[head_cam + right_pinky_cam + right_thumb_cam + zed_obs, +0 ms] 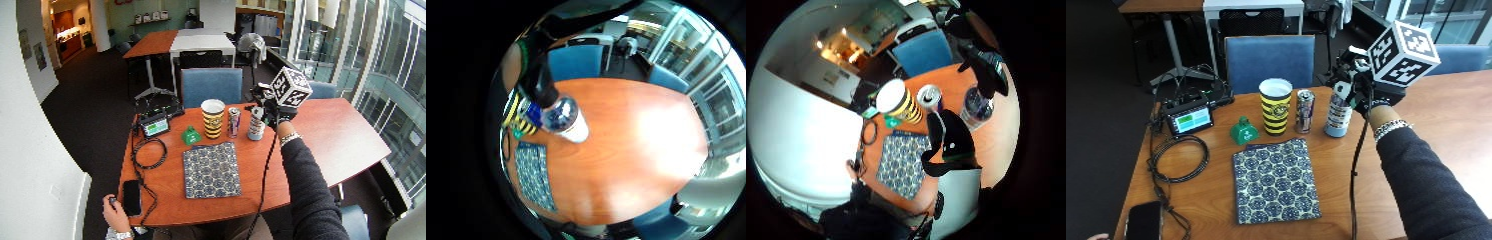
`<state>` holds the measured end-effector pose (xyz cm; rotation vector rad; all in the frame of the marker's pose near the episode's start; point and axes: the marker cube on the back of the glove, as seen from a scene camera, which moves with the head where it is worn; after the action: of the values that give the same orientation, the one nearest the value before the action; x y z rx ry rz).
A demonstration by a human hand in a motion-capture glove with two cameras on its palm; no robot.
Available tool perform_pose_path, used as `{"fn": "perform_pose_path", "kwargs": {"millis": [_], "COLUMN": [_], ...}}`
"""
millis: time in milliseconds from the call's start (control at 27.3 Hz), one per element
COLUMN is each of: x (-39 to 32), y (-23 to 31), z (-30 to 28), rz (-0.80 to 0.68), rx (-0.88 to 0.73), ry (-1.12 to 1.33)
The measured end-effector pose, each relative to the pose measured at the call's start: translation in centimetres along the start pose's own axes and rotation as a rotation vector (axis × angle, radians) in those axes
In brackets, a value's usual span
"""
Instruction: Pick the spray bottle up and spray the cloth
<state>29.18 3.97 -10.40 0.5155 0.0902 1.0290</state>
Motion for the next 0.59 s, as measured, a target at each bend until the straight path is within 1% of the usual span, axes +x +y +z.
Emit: {"fn": "perform_pose_path", "kwargs": {"millis": [147, 366, 440, 586], "x": [1.0, 1.5, 1.5, 0.7], "y": [-0.1, 1.2, 1.8, 2.0], "z": [0.6, 4.3, 5.8, 8.2], "rz": [0.103, 0.24, 0.279, 0.315], "rx": [0.052, 0.003, -0.003, -0.011], "ry": [-0.075, -0.469, -0.565, -0.634]}}
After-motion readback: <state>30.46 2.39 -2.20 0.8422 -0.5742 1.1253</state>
